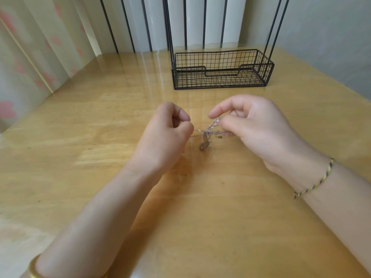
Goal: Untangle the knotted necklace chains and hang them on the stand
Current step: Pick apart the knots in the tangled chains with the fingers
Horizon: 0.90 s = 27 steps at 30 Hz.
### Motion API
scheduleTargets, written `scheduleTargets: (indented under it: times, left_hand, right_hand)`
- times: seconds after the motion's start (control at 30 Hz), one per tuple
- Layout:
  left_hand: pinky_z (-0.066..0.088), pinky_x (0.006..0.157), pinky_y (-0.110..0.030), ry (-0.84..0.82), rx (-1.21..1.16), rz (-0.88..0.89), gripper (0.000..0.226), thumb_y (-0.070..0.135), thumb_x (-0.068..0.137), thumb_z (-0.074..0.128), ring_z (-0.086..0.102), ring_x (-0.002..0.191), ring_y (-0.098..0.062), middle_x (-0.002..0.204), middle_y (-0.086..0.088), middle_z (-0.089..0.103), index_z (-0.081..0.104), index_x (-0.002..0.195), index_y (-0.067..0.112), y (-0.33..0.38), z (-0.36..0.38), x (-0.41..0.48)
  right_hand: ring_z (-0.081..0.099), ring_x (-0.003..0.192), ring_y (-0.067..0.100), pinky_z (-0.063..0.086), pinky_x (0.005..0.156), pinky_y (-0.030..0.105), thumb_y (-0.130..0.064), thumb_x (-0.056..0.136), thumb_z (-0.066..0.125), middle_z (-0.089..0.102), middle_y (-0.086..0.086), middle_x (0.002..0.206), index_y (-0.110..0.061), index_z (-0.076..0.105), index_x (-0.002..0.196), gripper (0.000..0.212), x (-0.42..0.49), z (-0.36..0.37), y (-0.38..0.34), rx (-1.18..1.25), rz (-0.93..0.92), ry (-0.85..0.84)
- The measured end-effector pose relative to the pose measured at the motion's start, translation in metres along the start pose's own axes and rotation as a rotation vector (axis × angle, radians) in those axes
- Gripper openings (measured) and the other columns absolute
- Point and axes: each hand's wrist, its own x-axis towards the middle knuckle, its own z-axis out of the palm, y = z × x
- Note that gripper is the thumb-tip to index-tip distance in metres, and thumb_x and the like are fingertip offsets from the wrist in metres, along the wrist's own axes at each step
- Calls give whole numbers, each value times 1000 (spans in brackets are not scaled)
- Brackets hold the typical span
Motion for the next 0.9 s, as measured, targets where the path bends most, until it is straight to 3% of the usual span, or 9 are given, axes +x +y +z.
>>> scheduleTargets:
  times: [0.1,0.17,0.27,0.37,0.47,0.67,0.8,0.9]
  left_hand:
    - [39,55,-28,-43,28,-30,17,2,85,46,41,48,-11,58,4,45,52,82,18,1,0,0]
    - [39,56,-27,-67,74,-25,17,3,84,48,42,50,-12,58,4,45,57,85,18,0,0,0]
    - [37,51,-22,-66,138,-4,20,5,85,48,42,48,-11,51,10,45,63,86,19,-3,-2,1]
    - [34,43,-19,-71,170,17,21,11,89,49,40,42,-7,39,14,43,66,82,21,-5,-3,2]
    - [32,46,-20,-80,84,-18,23,18,93,50,36,40,-8,38,12,40,68,79,17,-5,-4,3]
    - [31,43,-21,-103,-193,-165,25,19,95,49,32,39,-8,42,14,34,65,77,11,0,-7,4]
    - [32,44,-23,-77,-233,-173,21,19,94,50,33,39,-8,44,13,36,59,76,14,0,-8,5]
    - [32,46,-23,-106,-231,-152,25,18,96,48,32,41,-9,45,12,34,60,75,11,0,-8,4]
  right_hand:
    - [46,54,14,39,56,21,-1,84,54,47,-1,51,-18,67,82,22,2,-1,0,207,44,105]
    - [48,50,13,45,63,26,-4,90,49,40,-7,43,-16,65,87,20,4,-1,0,504,169,100]
    - [44,42,12,48,53,25,-11,97,41,38,-5,44,-13,61,94,20,8,-3,-2,908,294,92]
    - [37,37,7,43,45,19,-20,98,42,58,-2,55,-13,61,98,20,9,-7,-2,1004,304,114]
    - [35,37,7,41,43,19,-11,97,40,68,5,71,-10,62,98,21,10,-10,-1,944,308,133]
    - [38,40,9,42,40,21,14,82,35,56,10,77,-3,63,85,34,10,-13,5,684,396,124]
    - [42,48,12,41,41,23,13,76,37,57,10,81,-4,64,80,33,9,-15,6,397,399,7]
    - [51,63,15,46,55,31,2,80,45,63,5,84,-13,66,80,26,6,-15,5,-15,284,-51]
